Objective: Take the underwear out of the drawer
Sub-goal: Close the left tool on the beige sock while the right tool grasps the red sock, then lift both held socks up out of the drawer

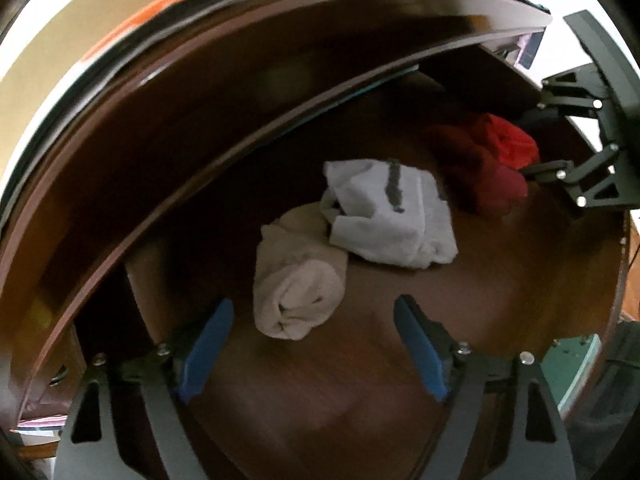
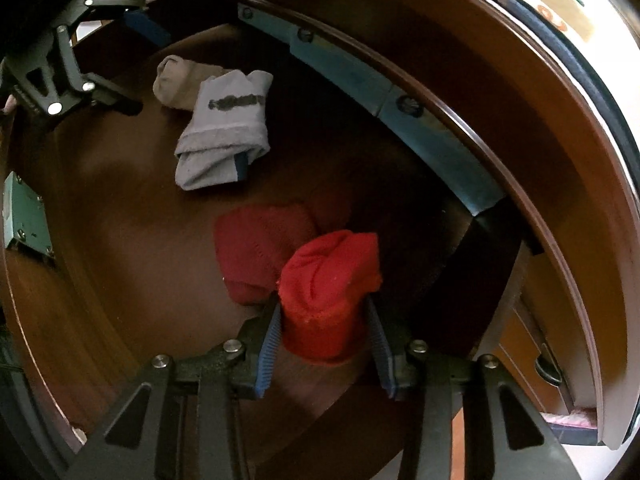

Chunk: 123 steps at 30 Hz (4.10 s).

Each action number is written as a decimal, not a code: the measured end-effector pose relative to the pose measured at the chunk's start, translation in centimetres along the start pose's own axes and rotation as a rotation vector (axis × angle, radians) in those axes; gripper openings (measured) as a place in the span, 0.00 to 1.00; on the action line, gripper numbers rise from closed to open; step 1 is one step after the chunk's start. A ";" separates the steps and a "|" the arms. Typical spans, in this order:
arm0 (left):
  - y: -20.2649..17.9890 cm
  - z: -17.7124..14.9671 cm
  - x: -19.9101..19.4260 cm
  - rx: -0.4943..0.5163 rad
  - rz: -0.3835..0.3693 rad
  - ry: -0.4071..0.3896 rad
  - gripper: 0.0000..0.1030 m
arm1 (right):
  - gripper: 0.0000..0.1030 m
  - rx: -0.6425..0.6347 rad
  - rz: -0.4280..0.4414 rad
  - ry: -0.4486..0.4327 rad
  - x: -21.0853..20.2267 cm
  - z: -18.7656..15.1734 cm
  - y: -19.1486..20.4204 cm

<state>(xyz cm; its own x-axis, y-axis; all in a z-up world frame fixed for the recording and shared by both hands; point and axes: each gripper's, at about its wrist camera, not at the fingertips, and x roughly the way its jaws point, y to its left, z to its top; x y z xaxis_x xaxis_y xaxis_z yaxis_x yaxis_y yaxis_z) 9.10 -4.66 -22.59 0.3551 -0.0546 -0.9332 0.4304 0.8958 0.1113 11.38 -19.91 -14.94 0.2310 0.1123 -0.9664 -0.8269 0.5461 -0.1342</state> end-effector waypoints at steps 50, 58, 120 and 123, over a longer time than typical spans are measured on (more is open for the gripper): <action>3.9 -4.2 -8.1 -0.163 -0.033 -0.246 0.23 | 0.23 0.157 0.106 -0.327 -6.6 -1.9 1.6; 4.2 -4.9 -8.8 -0.188 -0.056 -0.281 0.23 | 0.23 0.155 0.087 -0.424 -8.2 -1.3 1.8; 1.9 -7.7 -12.5 -0.197 0.066 -0.699 0.23 | 0.23 0.210 0.058 -0.870 -12.9 -6.6 0.8; 1.6 -7.6 -12.7 -0.195 0.080 -0.711 0.23 | 0.23 0.211 0.053 -0.882 -13.1 -6.6 0.9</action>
<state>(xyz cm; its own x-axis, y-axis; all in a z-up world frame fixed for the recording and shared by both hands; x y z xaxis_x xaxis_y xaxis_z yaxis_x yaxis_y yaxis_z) -1.01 0.81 -13.18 0.8594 -0.1987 -0.4712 0.2486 0.9675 0.0456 4.25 -26.40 -3.89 0.5755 0.6893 -0.4401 -0.7569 0.6527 0.0325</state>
